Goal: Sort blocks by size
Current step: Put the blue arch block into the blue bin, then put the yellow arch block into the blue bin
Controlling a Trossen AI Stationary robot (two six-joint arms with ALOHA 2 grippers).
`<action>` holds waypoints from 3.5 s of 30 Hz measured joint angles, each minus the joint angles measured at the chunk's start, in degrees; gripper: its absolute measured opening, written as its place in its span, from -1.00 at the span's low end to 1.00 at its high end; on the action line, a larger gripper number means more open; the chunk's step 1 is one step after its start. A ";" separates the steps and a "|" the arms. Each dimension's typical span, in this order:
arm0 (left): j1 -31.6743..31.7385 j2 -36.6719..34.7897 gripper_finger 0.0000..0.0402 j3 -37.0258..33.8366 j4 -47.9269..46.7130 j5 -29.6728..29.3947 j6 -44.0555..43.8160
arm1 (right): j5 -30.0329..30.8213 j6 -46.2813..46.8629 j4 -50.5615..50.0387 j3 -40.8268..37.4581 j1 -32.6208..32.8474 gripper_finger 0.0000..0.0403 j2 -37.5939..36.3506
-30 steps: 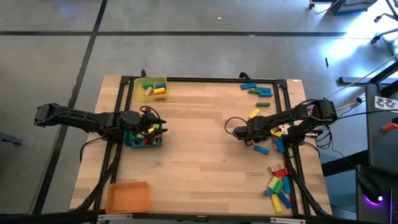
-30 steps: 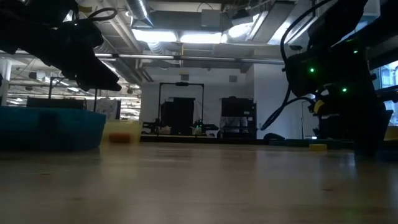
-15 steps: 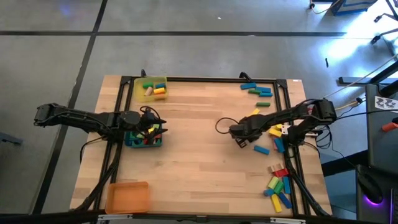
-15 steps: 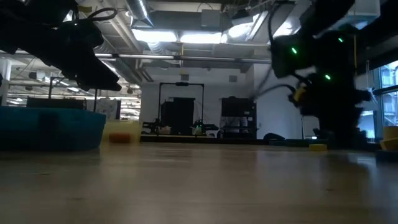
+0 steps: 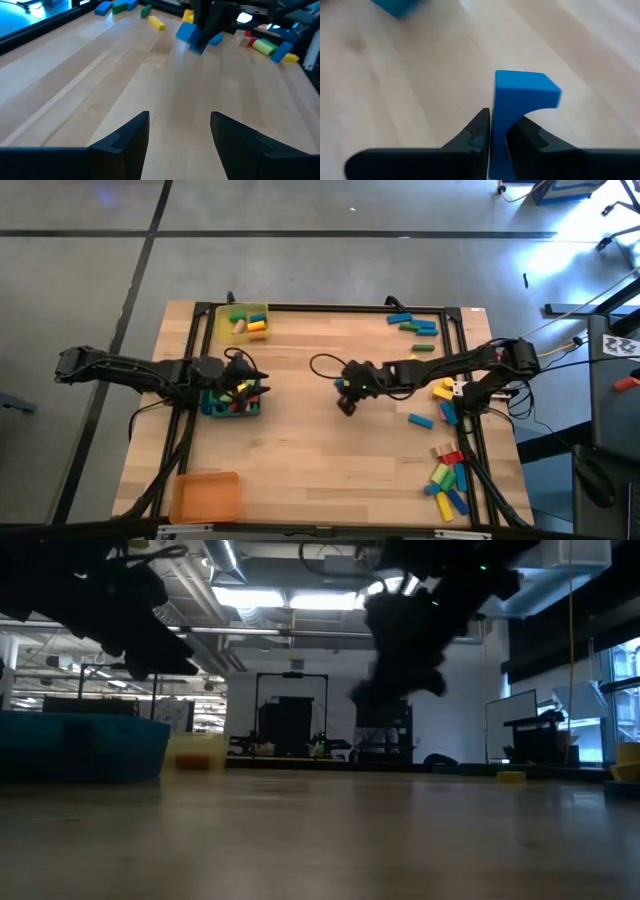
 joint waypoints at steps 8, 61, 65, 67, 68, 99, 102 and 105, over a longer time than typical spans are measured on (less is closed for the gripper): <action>0.00 -3.60 -0.03 2.77 -0.27 0.50 -0.17 | -0.23 -12.27 26.32 -0.09 0.00 -0.82 7.40; -0.63 -13.09 -0.03 4.85 7.10 0.47 1.67 | -13.32 -30.58 8.32 46.40 0.07 0.19 37.35; -0.63 -13.09 -0.03 4.83 7.01 0.47 1.98 | -12.27 -30.74 -7.26 46.29 0.09 0.16 32.78; -0.63 -13.07 -0.03 4.83 6.76 0.47 2.01 | -10.29 -30.75 -14.46 46.29 0.48 0.13 30.46; -0.63 -13.07 -0.03 4.83 6.58 0.47 2.03 | -8.83 -30.67 -17.70 46.29 0.51 0.12 29.49; -0.61 -6.03 -0.03 4.79 0.81 0.43 3.19 | 4.27 17.25 -60.11 8.52 6.43 -0.08 -8.91; -0.63 -3.55 -0.03 4.77 -0.48 0.43 2.84 | 3.22 19.17 -63.93 6.76 6.40 -0.08 -9.31; -0.62 -1.60 -0.03 4.77 -2.88 0.43 1.81 | 2.10 19.08 -65.29 4.55 6.40 -0.08 -9.31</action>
